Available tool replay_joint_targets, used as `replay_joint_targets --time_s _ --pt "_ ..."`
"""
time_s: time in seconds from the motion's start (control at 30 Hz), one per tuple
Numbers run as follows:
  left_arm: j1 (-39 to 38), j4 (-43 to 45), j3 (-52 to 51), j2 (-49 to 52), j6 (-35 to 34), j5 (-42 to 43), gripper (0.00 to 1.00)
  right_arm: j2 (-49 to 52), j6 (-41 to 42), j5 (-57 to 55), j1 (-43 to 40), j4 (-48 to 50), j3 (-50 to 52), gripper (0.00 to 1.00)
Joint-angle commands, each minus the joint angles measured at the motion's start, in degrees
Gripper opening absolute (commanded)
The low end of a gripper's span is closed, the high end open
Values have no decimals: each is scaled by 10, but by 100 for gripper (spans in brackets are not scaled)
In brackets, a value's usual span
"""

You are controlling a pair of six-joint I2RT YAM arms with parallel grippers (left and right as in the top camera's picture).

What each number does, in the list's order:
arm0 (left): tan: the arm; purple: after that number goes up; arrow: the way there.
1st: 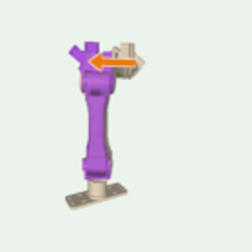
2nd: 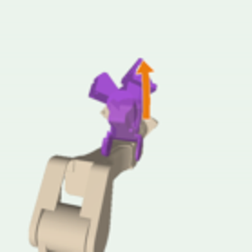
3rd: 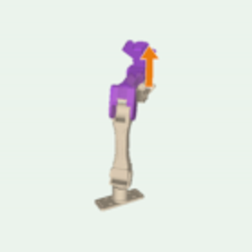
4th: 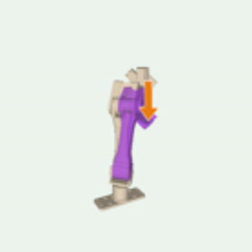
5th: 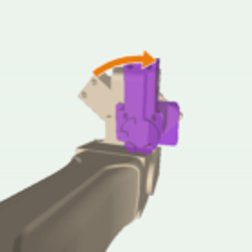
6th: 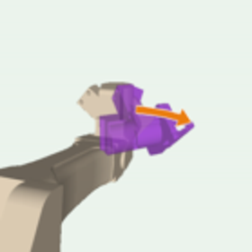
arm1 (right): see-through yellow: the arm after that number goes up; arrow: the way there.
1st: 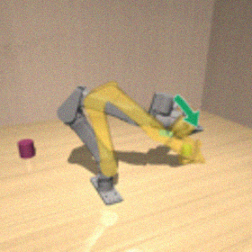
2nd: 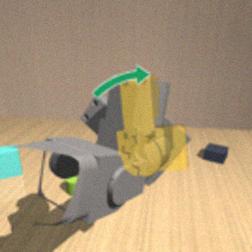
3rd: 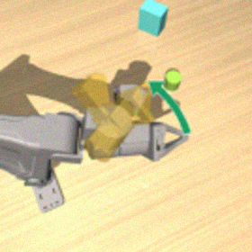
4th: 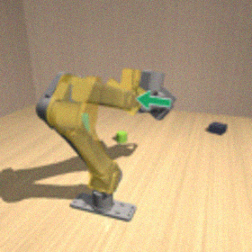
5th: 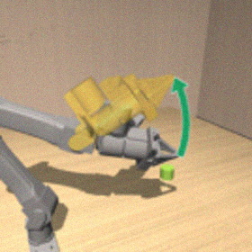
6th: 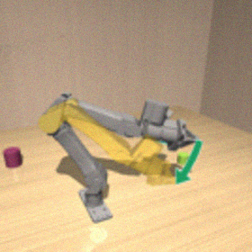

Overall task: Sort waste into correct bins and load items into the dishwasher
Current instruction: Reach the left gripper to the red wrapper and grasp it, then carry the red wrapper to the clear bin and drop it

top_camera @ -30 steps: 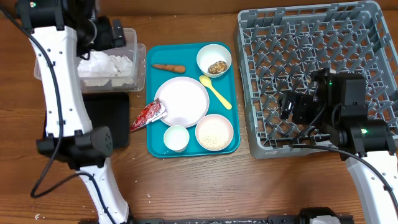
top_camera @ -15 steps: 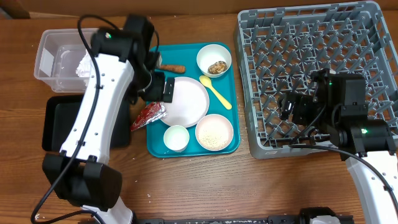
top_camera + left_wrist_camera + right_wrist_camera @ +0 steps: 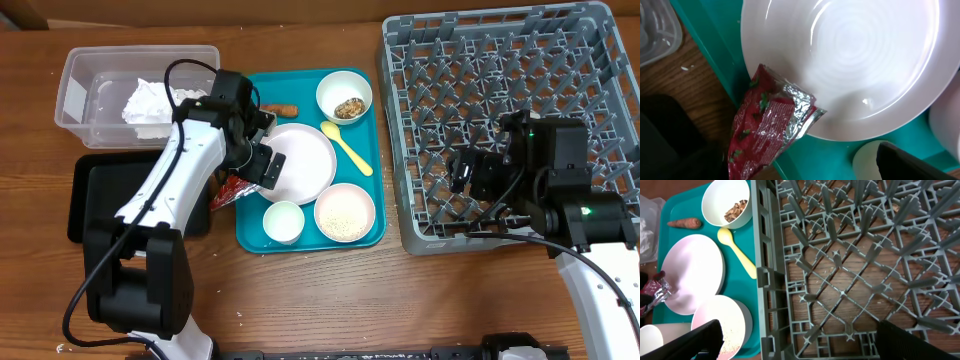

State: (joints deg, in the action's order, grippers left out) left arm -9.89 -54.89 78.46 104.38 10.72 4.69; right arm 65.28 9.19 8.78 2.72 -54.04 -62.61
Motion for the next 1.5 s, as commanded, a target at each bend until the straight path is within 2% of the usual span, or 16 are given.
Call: replay_joint_targets --time_s 0.0,0.13,0.23,0.4,0.5,0.87,0.93,1.03,1.23,1.33,1.47 --pt "12 21 -28 -11 46 1 94 -1 -3 3 2 2 -16 100" --pt "12 59 -46 -6 45 0 76 -1 -3 3 2 4 -16 100" --pt "12 90 -65 -6 43 -5 81 -1 -3 3 2 3 -16 100" --pt "12 125 -88 -6 43 -21 81 -1 -3 3 2 3 -16 100" --pt "12 134 -90 -6 43 -21 74 -1 -3 3 2 4 -16 100" --pt "12 175 -101 -5 43 -21 67 -1 -3 3 2 0 -16 100" --pt "12 177 -102 -5 43 -21 59 -1 -3 3 2 -1 -16 100" --pt "12 177 -102 -5 43 -21 40 -1 -3 3 2 -1 -16 100" --pt "13 180 -113 -5 43 -23 33 -1 -3 3 2 -4 -16 100" --pt "13 180 -115 -5 43 -24 23 -1 -3 3 2 -6 -16 100" --pt "13 182 -115 -5 43 -24 4 -1 -3 3 2 -6 -16 100"
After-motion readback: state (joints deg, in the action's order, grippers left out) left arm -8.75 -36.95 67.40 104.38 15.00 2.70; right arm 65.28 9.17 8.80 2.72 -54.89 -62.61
